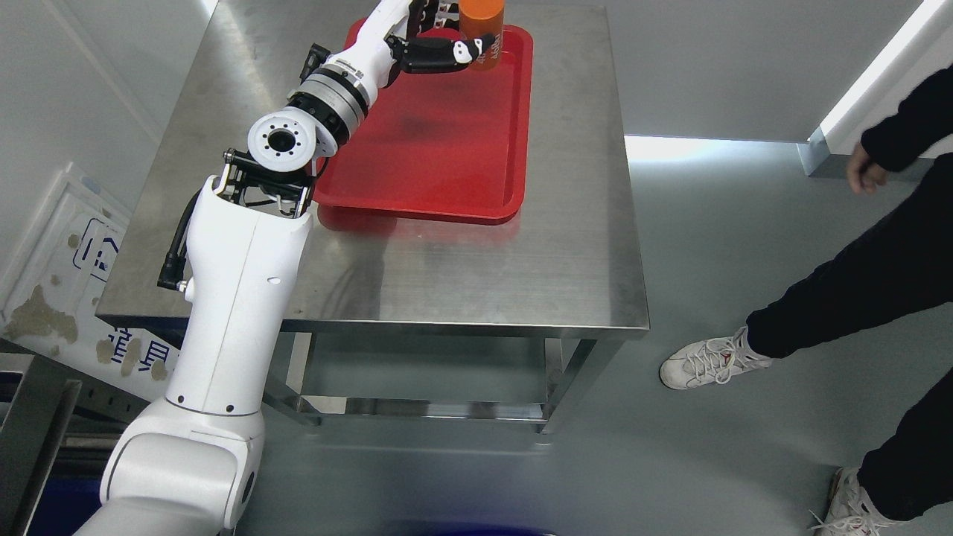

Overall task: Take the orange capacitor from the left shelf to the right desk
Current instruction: 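Lower the left hand with the capacitor onto the red tray, then open the left hand to release the capacitor upright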

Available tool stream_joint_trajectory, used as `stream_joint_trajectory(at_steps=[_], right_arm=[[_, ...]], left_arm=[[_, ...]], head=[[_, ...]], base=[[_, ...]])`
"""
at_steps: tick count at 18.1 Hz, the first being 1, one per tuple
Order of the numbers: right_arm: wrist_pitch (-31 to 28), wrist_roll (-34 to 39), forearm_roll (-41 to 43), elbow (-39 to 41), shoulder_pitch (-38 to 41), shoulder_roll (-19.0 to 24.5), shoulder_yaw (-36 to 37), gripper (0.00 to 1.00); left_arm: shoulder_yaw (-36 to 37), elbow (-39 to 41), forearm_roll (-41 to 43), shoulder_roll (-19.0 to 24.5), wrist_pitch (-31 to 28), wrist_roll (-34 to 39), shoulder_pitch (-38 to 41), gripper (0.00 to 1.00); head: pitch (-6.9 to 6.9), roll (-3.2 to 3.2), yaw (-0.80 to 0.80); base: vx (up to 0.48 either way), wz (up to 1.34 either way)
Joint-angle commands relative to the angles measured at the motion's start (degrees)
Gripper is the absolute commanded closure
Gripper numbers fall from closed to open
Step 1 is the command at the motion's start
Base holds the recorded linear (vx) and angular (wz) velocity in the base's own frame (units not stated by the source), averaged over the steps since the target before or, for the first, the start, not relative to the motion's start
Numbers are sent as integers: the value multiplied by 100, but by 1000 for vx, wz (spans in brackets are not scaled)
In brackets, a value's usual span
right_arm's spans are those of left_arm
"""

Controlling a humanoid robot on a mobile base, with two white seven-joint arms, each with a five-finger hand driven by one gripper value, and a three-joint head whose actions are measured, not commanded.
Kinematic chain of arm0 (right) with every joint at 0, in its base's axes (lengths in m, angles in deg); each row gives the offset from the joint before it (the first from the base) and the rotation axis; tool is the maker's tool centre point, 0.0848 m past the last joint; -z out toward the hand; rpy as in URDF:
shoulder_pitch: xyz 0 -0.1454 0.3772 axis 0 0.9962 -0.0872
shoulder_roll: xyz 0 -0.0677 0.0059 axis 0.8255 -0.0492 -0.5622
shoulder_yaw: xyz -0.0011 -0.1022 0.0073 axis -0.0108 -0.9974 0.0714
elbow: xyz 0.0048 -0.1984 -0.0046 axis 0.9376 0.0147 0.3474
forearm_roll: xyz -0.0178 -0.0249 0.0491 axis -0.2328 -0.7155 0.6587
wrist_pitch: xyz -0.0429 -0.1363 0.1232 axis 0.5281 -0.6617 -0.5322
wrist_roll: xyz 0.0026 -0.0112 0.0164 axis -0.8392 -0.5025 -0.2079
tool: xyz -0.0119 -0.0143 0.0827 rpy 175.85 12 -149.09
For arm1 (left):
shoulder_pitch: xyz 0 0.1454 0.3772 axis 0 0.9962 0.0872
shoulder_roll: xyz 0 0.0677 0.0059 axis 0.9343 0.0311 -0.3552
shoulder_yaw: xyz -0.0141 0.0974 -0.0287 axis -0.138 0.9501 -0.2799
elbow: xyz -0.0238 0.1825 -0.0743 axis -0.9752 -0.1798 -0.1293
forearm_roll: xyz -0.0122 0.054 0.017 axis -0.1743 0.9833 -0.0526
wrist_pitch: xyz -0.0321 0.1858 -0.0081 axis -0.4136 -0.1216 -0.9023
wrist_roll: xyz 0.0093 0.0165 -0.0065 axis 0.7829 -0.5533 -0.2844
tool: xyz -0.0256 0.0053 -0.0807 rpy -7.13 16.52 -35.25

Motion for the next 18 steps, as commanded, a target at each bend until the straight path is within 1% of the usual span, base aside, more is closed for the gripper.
stream_joint_trajectory(at_steps=[1, 6, 7, 9, 12, 14, 16, 17, 18], right_arm=[[-8, 3, -26, 100, 114, -100, 70, 0], [1, 3, -26, 100, 114, -100, 70, 0], [1, 3, -26, 100, 114, -100, 70, 0], [1, 3, -26, 100, 114, -100, 70, 0], [1, 3, -26, 100, 114, -100, 70, 0], [1, 3, -26, 100, 114, -100, 70, 0], [1, 3, -26, 100, 114, -100, 70, 0], [1, 3, -26, 100, 114, -100, 70, 0], [1, 3, -26, 100, 114, -100, 70, 0]], left_arm=[[-649, -392, 73, 230, 30, -25, 450, 85], [-772, -392, 64, 160, 57, -25, 582, 84], [-817, -392, 64, 151, 57, -25, 565, 82], [-808, -392, 64, 142, 48, -34, 556, 68], [-756, -392, 64, 142, 48, -34, 634, 58], [-747, -392, 64, 90, 48, -43, 670, 48], [-747, -392, 64, 22, 13, -43, 670, 28], [-755, -392, 64, 22, 13, -43, 670, 23], [-773, -392, 56, 22, 13, -43, 670, 19]], head=[[0, 0, 0], [0, 0, 0], [0, 0, 0], [0, 0, 0], [0, 0, 0], [0, 0, 0], [0, 0, 0], [0, 0, 0], [0, 0, 0]], base=[[0, 0], [0, 0], [0, 0], [0, 0], [0, 0], [0, 0], [0, 0], [0, 0], [0, 0]])
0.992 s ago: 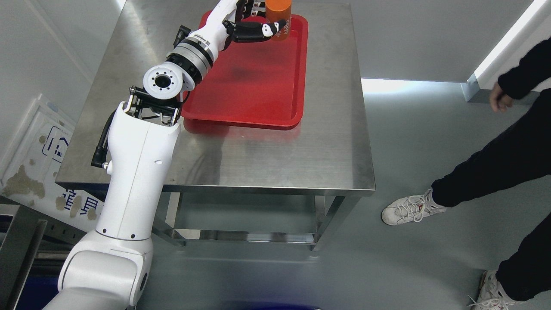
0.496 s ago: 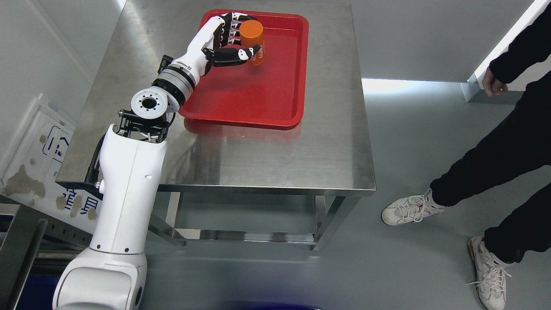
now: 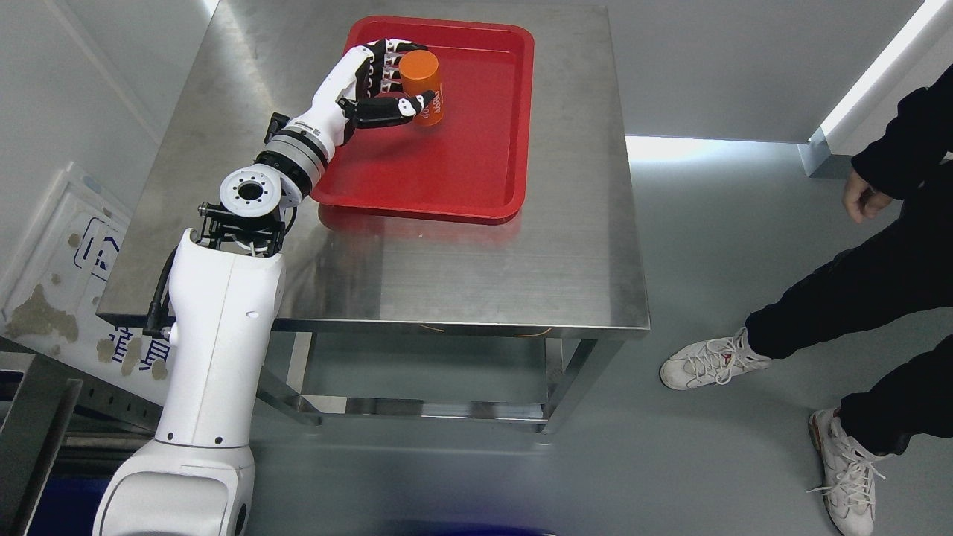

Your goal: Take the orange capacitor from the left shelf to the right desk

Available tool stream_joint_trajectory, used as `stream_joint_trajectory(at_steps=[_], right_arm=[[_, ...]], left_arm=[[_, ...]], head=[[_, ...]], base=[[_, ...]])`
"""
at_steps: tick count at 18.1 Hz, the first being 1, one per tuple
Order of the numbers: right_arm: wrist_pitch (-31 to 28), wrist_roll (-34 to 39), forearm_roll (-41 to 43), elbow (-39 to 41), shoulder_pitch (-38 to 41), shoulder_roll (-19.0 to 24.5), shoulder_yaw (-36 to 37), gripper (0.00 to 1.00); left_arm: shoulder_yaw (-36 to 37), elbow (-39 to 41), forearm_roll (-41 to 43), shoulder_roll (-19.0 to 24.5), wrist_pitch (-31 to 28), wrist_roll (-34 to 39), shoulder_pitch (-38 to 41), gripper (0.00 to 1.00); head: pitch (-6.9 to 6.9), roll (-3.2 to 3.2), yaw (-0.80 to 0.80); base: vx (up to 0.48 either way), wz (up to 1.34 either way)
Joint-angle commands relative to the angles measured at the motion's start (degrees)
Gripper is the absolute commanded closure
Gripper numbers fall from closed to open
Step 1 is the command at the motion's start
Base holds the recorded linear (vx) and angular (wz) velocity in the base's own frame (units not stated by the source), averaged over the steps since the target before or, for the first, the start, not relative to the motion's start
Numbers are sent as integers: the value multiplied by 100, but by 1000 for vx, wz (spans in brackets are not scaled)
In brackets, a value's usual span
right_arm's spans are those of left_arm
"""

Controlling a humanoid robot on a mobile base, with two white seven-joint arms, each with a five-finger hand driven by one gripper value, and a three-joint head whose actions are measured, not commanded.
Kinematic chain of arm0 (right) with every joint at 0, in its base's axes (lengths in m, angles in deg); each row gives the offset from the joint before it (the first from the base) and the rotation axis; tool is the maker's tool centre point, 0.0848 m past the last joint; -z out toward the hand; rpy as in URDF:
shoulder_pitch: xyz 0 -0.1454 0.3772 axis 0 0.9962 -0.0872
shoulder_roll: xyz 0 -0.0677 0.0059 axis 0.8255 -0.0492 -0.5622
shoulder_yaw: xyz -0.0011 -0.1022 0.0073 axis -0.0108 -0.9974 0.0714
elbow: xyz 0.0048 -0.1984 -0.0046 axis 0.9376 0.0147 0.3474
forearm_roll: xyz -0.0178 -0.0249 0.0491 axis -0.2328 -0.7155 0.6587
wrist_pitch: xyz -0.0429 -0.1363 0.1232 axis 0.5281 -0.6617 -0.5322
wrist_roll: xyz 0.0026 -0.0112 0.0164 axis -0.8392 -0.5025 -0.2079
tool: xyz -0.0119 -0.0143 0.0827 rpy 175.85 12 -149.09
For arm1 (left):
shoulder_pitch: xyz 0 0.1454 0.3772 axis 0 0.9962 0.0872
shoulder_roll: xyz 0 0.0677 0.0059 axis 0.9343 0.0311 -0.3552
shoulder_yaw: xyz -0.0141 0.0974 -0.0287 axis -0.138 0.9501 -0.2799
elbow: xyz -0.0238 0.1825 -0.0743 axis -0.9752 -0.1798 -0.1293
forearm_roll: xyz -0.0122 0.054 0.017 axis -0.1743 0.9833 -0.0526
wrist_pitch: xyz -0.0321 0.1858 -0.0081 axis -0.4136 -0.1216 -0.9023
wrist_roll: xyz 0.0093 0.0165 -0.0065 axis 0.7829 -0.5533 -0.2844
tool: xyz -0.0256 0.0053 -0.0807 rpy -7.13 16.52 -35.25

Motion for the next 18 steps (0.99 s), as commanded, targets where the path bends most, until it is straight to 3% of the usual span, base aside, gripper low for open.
stream_joint_trajectory(at_steps=[1, 5, 8, 13, 18], right_arm=[[1, 3, -26, 100, 114, -100, 70, 0], [1, 3, -26, 100, 114, -100, 70, 0], [1, 3, -26, 100, 114, -100, 70, 0], [1, 3, -26, 100, 114, -100, 70, 0], [1, 3, -26, 100, 114, -100, 70, 0]], left_arm=[[-190, -69, -6, -35, -54, 1, 55, 17], [-461, 18, -85, -35, -54, 1, -137, 0], [-1076, 63, -883, -35, -37, 115, -383, 0], [-1886, 45, -1095, -35, 139, 1099, -446, 0], [-2203, 45, -1360, -35, 139, 1100, -86, 0]], head=[[0, 0, 0], [0, 0, 0], [0, 0, 0], [0, 0, 0], [0, 0, 0]], base=[[0, 0], [0, 0], [0, 0], [0, 0], [0, 0]])
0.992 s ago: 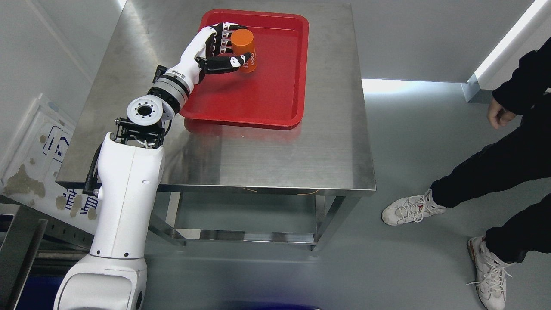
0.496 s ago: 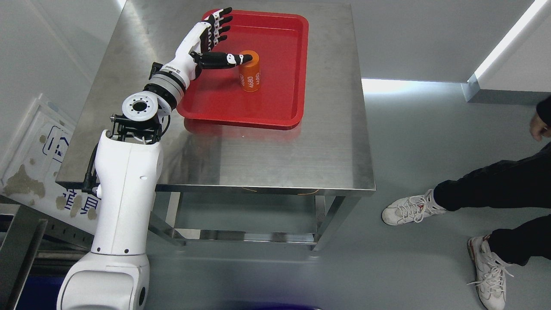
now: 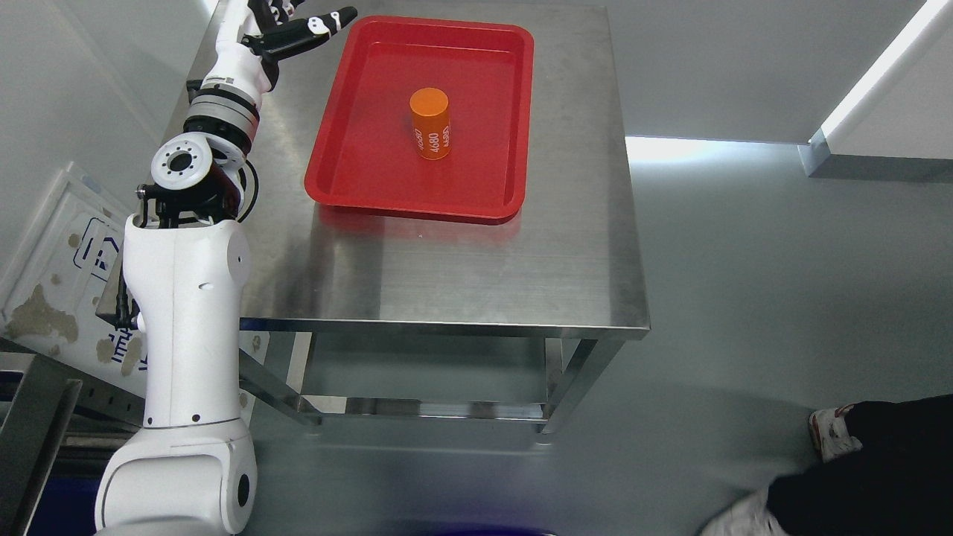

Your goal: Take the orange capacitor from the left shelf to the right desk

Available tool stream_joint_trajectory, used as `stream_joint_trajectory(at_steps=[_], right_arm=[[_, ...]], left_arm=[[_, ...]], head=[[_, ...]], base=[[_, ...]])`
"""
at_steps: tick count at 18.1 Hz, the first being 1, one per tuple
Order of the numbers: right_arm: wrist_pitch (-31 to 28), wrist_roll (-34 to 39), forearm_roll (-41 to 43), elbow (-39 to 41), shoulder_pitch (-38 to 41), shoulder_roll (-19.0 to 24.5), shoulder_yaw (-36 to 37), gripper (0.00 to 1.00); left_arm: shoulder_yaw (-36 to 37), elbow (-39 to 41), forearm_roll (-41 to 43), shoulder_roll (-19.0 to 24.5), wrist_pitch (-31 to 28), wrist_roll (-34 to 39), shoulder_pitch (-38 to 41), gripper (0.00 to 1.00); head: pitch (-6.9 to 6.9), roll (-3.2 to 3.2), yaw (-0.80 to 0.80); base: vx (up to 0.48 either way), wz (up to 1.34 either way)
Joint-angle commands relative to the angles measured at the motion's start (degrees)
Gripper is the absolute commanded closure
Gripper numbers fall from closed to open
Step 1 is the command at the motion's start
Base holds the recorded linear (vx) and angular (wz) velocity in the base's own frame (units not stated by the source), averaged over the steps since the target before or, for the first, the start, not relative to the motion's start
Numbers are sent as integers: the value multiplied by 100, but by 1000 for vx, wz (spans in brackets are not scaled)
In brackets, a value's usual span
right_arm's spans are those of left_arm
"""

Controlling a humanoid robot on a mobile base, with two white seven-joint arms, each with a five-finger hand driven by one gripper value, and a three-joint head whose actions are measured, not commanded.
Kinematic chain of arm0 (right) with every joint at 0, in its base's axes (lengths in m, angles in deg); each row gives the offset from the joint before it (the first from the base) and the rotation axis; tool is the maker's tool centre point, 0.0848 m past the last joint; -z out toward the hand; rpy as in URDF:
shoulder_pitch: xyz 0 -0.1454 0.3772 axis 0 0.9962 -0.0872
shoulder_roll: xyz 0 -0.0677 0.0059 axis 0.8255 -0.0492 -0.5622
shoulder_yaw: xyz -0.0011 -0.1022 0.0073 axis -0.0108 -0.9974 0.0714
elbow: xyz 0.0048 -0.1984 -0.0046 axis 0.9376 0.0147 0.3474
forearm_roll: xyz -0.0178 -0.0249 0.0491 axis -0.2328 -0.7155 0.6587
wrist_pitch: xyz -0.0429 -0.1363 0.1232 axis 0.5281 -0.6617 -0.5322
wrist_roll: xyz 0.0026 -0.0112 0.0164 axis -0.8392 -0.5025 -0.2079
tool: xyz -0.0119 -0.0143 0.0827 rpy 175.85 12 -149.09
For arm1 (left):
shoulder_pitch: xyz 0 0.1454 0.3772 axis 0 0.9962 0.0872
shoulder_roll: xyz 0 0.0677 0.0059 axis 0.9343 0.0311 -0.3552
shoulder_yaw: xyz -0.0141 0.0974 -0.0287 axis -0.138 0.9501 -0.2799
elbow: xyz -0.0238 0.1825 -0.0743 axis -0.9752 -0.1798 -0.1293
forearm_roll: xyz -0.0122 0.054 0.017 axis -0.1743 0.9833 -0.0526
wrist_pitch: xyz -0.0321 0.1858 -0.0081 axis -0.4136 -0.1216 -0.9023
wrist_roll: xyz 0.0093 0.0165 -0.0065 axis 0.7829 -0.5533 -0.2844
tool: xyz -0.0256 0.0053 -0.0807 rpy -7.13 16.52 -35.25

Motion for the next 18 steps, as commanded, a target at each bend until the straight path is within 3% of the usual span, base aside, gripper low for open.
stream_joint_trajectory(at_steps=[1, 8, 18], right_arm=[[3, 3, -26, 100, 114, -100, 70, 0], [3, 3, -26, 100, 114, -100, 70, 0], [3, 3, -26, 100, 114, -100, 70, 0]], left_arm=[[-953, 24, -299, 74, 43, 51, 264, 0], [-794, 42, -299, 74, 69, 25, 748, 0], [-794, 165, -299, 74, 69, 16, 757, 0]], head=[[0, 0, 0], [0, 0, 0], [0, 0, 0]], base=[[0, 0], [0, 0], [0, 0]])
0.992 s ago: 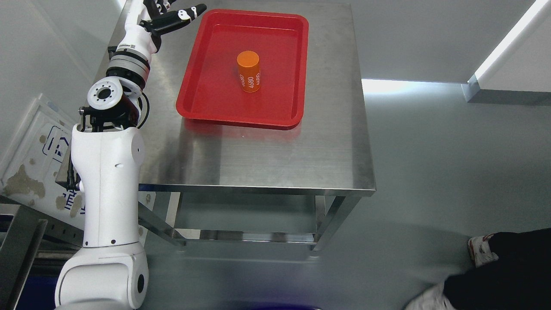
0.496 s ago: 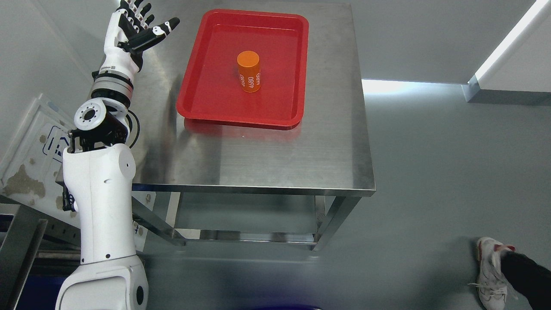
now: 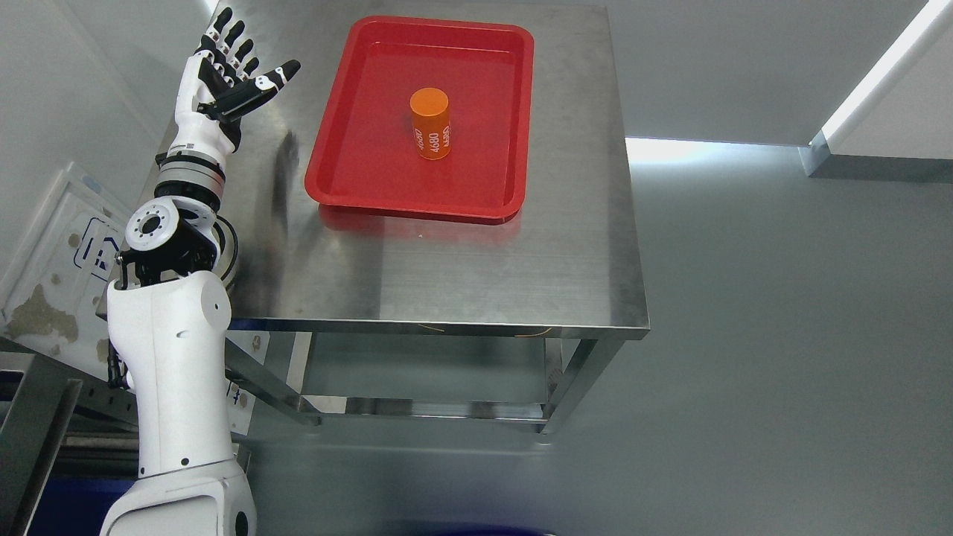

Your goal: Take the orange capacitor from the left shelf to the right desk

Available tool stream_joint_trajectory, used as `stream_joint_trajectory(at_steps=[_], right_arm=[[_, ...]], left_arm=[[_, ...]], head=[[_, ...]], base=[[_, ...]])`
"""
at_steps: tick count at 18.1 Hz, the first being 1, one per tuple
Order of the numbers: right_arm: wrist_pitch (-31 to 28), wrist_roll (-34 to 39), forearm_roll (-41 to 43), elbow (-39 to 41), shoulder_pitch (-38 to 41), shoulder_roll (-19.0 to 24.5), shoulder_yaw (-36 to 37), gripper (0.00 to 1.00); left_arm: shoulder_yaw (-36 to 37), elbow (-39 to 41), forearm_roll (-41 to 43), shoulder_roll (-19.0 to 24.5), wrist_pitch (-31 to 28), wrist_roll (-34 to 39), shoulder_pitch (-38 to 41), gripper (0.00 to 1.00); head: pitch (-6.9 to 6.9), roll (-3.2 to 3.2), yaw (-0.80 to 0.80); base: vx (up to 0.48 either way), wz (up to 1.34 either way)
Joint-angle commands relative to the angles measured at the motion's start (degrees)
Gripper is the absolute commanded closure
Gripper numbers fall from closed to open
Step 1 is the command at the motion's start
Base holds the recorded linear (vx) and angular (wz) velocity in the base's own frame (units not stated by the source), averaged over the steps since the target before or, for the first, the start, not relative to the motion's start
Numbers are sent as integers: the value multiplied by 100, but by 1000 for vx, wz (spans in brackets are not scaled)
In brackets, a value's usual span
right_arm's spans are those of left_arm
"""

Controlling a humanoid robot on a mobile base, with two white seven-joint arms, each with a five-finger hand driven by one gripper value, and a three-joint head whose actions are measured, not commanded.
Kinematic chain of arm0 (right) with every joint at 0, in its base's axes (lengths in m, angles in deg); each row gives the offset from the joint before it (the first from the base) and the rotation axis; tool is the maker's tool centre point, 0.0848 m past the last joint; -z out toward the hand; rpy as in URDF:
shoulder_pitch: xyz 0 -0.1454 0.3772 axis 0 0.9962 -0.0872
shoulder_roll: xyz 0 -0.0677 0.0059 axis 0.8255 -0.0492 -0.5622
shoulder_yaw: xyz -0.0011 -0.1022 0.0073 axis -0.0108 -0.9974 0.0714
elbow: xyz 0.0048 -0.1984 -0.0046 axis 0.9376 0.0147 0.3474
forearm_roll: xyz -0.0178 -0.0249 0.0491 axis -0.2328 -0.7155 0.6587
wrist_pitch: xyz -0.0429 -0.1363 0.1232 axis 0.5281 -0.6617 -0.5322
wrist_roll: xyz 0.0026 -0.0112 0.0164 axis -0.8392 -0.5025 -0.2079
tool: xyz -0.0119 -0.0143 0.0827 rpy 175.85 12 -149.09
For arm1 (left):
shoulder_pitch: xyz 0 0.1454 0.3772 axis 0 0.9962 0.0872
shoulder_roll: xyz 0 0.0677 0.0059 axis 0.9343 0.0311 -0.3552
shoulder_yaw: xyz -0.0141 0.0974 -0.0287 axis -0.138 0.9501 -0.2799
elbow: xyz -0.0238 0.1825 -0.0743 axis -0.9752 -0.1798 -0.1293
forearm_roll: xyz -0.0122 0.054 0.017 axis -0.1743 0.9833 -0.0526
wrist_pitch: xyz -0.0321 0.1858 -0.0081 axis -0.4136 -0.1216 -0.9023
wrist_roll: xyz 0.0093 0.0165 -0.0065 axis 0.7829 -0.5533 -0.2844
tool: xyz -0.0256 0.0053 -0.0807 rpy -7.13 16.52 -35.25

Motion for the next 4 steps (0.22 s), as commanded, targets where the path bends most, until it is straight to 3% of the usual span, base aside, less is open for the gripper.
stream_joint_trajectory(at_steps=[1, 4], right_arm=[[4, 3, -26, 100, 114, -100, 70, 0], [4, 3, -26, 100, 114, -100, 70, 0]], left_arm=[[-119, 102, -8, 95, 1, -10, 48, 0], [-119, 137, -8, 95, 1, -10, 48, 0]], head=[[0, 0, 0], [0, 0, 0]], base=[[0, 0], [0, 0]])
